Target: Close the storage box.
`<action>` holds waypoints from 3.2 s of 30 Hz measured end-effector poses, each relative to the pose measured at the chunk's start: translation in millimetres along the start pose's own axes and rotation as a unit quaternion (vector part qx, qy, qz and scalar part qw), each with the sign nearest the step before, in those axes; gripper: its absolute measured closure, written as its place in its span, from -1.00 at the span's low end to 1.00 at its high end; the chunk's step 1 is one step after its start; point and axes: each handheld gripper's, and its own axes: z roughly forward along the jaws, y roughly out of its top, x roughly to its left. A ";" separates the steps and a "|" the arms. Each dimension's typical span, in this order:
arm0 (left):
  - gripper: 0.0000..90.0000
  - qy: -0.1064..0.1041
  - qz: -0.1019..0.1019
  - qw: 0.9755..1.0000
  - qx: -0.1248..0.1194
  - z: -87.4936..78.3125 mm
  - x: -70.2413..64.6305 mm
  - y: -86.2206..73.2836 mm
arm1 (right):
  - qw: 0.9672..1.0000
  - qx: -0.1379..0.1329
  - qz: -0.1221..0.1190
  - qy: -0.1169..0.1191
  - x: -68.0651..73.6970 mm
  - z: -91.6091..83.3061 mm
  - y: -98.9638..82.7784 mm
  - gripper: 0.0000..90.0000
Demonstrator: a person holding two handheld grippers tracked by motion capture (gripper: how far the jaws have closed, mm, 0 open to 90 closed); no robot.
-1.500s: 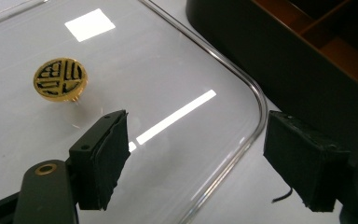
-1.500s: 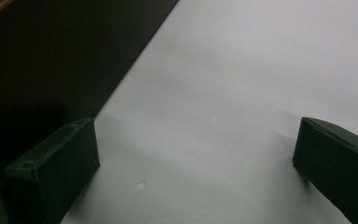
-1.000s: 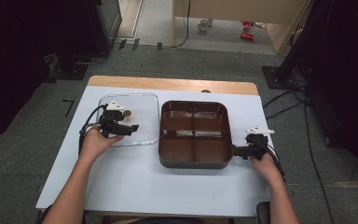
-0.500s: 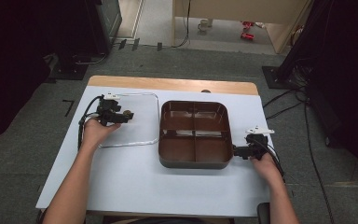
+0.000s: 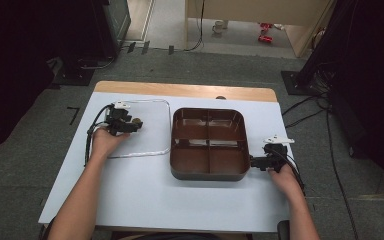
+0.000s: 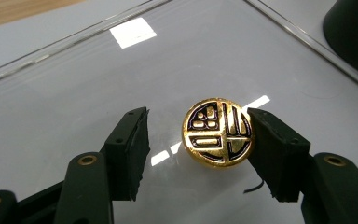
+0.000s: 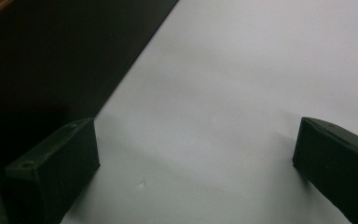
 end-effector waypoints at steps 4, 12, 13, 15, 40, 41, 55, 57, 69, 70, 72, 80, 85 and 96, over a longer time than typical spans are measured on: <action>0.11 0.002 0.013 1.000 -0.005 3.1 -4.6 0.4 | 1.000 0.000 0.000 0.000 0.0 0.0 0.0 -1.00; 0.32 -0.004 0.012 1.000 -0.010 4.4 -6.3 1.3 | 1.000 0.000 0.000 0.000 0.0 0.0 0.0 -1.00; 0.32 -0.002 0.011 1.000 -0.009 4.3 -6.6 1.8 | 1.000 0.000 0.000 0.000 0.0 0.0 0.0 -1.00; 0.33 0.001 0.002 1.000 -0.005 4.0 -6.9 3.8 | 1.000 0.000 0.000 0.000 0.0 0.0 0.0 -1.00; 0.33 0.012 -0.022 0.999 -0.041 -82.7 -21.5 37.0 | 1.000 0.000 0.000 0.000 0.0 0.0 0.0 -1.00; 0.33 0.008 -0.027 0.999 -0.039 -84.1 -24.3 38.3 | 1.000 0.000 0.000 0.000 0.0 0.0 0.0 -1.00; 0.33 -0.021 -0.032 0.998 -0.044 -87.3 -83.9 54.2 | 1.000 0.000 -0.001 0.000 -0.2 0.0 -0.1 -1.00; 0.33 -0.024 -0.028 0.999 -0.040 -84.9 -90.3 55.5 | 1.000 0.000 -0.001 0.000 -0.2 0.0 -0.1 -1.00; 0.33 -0.048 -0.002 0.998 -0.033 -62.2 -140.8 72.7 | 1.000 0.000 0.000 0.000 0.0 0.0 -0.1 -1.00; 0.33 -0.050 -0.004 0.998 -0.032 -60.2 -144.2 73.6 | 1.000 0.000 0.000 0.000 0.0 0.0 -0.1 -1.00; 0.33 -0.052 0.000 0.998 -0.029 -55.4 -153.7 75.7 | 1.000 0.000 0.000 0.000 0.0 0.0 -0.1 -1.00; 0.33 -0.060 0.021 0.998 -0.017 -35.2 -188.9 80.5 | 1.000 0.000 0.000 0.000 0.0 -0.1 0.0 -1.00; 0.33 -0.063 0.035 0.997 -0.010 -23.1 -206.5 83.5 | 1.000 0.001 0.001 0.000 0.1 -0.2 0.0 -1.00; 0.33 -0.069 0.036 0.997 -0.004 3.3 -230.5 86.5 | 1.000 0.001 0.000 0.000 0.0 -0.1 0.0 -1.00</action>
